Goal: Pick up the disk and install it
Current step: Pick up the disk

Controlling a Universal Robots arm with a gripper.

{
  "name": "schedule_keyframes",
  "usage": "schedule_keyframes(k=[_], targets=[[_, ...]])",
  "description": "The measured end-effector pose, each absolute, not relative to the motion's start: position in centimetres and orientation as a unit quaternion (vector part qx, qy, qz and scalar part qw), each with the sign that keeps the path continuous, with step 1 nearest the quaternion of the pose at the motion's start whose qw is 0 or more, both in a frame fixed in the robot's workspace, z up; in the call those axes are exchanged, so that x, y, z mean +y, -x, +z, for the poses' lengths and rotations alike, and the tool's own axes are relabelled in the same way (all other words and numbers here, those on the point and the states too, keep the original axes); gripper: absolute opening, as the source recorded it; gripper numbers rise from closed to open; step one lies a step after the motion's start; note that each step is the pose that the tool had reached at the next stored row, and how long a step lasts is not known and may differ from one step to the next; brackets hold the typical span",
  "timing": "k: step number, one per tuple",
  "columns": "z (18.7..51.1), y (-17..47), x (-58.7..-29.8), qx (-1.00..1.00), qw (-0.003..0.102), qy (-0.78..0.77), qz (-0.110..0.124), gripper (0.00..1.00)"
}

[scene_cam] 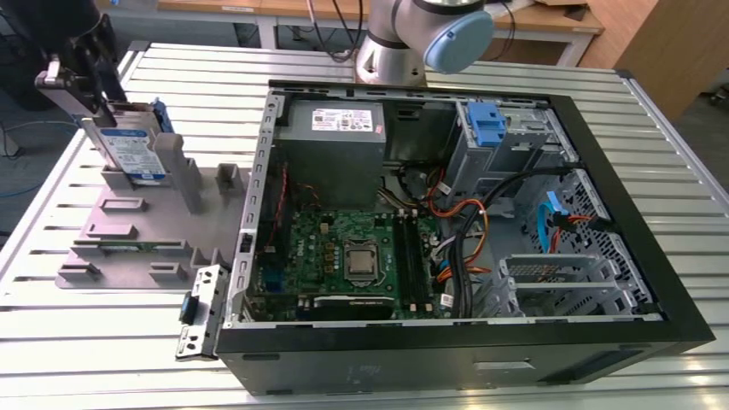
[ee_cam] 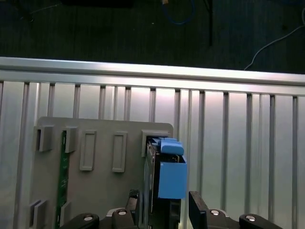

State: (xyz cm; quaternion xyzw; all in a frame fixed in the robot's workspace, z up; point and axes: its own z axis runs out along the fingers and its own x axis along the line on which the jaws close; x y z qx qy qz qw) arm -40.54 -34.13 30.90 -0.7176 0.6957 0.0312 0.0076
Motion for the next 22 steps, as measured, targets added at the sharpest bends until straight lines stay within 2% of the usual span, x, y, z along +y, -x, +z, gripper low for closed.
schedule_keyframes(k=[22], targets=[[30.28, 40.14, -34.13, 0.692, 0.008, 0.721, 0.032, 0.53]])
